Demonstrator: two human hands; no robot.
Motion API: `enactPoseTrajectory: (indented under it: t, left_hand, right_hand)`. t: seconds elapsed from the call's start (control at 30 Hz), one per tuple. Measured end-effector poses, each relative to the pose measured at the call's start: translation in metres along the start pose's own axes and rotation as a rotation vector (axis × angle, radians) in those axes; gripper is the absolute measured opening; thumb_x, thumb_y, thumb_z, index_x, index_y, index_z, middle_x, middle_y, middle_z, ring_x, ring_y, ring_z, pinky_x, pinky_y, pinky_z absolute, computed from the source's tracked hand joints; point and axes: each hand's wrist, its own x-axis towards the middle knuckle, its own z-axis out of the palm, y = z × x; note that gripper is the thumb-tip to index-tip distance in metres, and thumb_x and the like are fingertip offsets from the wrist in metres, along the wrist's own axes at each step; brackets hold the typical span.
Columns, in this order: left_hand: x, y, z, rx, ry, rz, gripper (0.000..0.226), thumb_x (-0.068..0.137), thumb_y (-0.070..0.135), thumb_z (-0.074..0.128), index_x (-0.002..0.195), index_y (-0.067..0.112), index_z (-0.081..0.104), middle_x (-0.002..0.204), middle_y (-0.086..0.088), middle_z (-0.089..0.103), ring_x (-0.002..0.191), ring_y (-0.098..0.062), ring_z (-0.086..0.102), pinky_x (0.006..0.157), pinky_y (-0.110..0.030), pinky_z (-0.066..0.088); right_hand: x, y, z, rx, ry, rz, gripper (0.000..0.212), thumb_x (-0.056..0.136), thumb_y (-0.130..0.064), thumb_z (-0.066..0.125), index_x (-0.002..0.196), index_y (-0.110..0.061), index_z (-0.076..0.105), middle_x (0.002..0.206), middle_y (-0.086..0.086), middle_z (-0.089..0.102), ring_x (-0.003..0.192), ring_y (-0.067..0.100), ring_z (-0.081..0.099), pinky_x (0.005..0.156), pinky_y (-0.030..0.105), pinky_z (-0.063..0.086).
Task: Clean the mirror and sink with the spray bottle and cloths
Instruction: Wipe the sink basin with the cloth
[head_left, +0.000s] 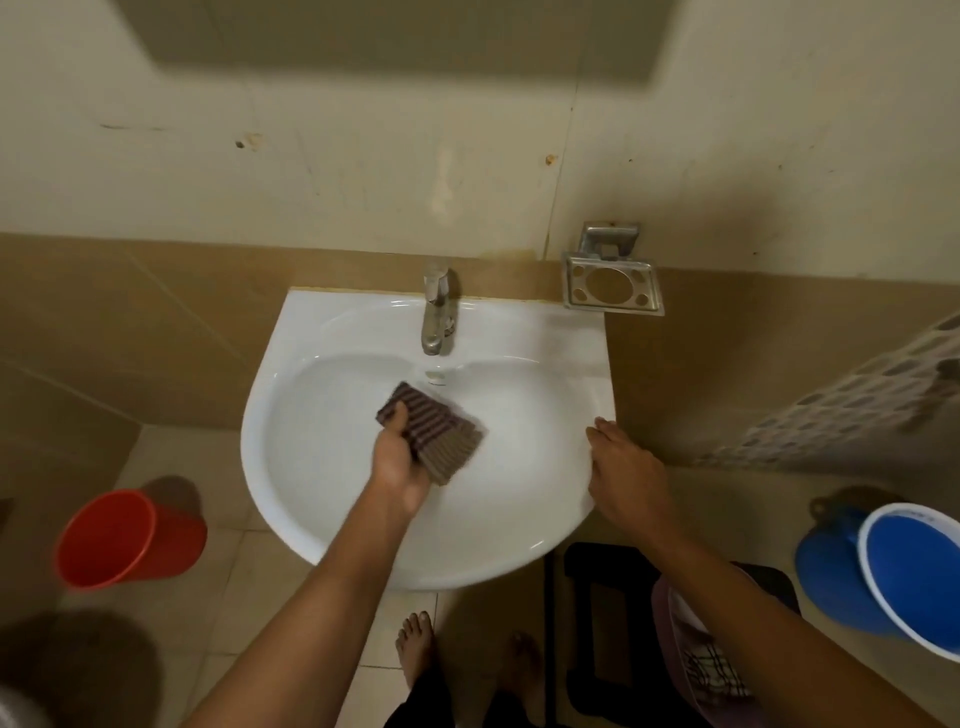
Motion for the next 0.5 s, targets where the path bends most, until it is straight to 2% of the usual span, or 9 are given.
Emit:
enactPoseTrajectory:
  t: [0.1,0.13,0.2,0.27,0.33,0.4,0.5]
  left_hand:
    - [0.004,0.045,-0.018,-0.029,0.228,0.187,0.033,0.102,0.038,0.040,0.111,0.013,0.058,0.108,-0.008,0.061,0.093,-0.023,0.060,0.080,-0.042,0.052]
    - [0.007,0.054,-0.022,-0.014,0.318,0.216,0.028,0.101,0.039,0.042,0.110,0.016,0.057,0.104,-0.004,0.059,0.089,-0.020,0.059,0.076,-0.039,0.051]
    - [0.019,0.066,-0.028,-0.001,0.433,0.219,0.025,0.098,0.044,0.045,0.106,0.022,0.054,0.093,0.001,0.054,0.086,-0.020,0.054,0.080,-0.040,0.048]
    - [0.035,0.070,-0.027,0.023,0.464,0.170,0.028,0.093,0.051,0.044,0.093,0.025,0.055,0.082,0.001,0.049,0.076,-0.022,0.049,0.076,-0.042,0.043]
    - [0.052,0.070,-0.017,0.078,0.457,0.106,0.031,0.086,0.052,0.041,0.089,0.026,0.057,0.075,0.002,0.049,0.063,-0.019,0.044,0.065,-0.034,0.041]
    - [0.062,0.067,0.003,0.116,0.405,0.074,0.027,0.090,0.048,0.039,0.086,0.025,0.051,0.071,0.002,0.048,0.059,-0.017,0.042,0.061,-0.030,0.038]
    - [0.071,0.059,0.036,0.127,0.300,0.046,0.038,0.097,0.053,0.038,0.079,0.020,0.044,0.060,-0.002,0.049,0.052,-0.019,0.046,0.061,-0.030,0.041]
  right_hand:
    - [0.001,-0.004,0.002,0.001,0.003,0.019,0.045,0.096,-0.004,0.048,0.140,-0.007,0.049,0.153,0.009,0.042,0.140,0.020,0.040,0.103,0.034,0.045]
    - [0.001,-0.005,0.002,0.002,0.001,0.033,0.044,0.096,-0.005,0.048,0.140,-0.007,0.050,0.152,0.009,0.042,0.139,0.021,0.042,0.101,0.036,0.047]
    - [0.001,-0.010,0.002,0.001,0.000,0.056,0.041,0.097,-0.007,0.048,0.138,-0.006,0.052,0.152,0.010,0.043,0.137,0.023,0.045,0.097,0.039,0.051]
    - [0.002,-0.014,0.002,-0.015,-0.009,0.063,0.039,0.097,-0.007,0.048,0.136,-0.005,0.053,0.151,0.011,0.043,0.138,0.025,0.044,0.095,0.040,0.051]
    - [0.004,-0.014,0.005,-0.019,-0.012,0.067,0.039,0.096,-0.007,0.049,0.134,-0.004,0.055,0.150,0.013,0.045,0.139,0.026,0.043,0.095,0.040,0.051]
    - [0.005,-0.014,0.007,-0.019,-0.017,0.073,0.038,0.096,-0.006,0.049,0.132,-0.004,0.056,0.149,0.013,0.046,0.139,0.026,0.042,0.095,0.040,0.051]
    - [0.004,-0.014,0.007,-0.022,0.000,0.075,0.036,0.095,-0.006,0.050,0.130,-0.004,0.058,0.148,0.013,0.048,0.138,0.026,0.044,0.092,0.039,0.053]
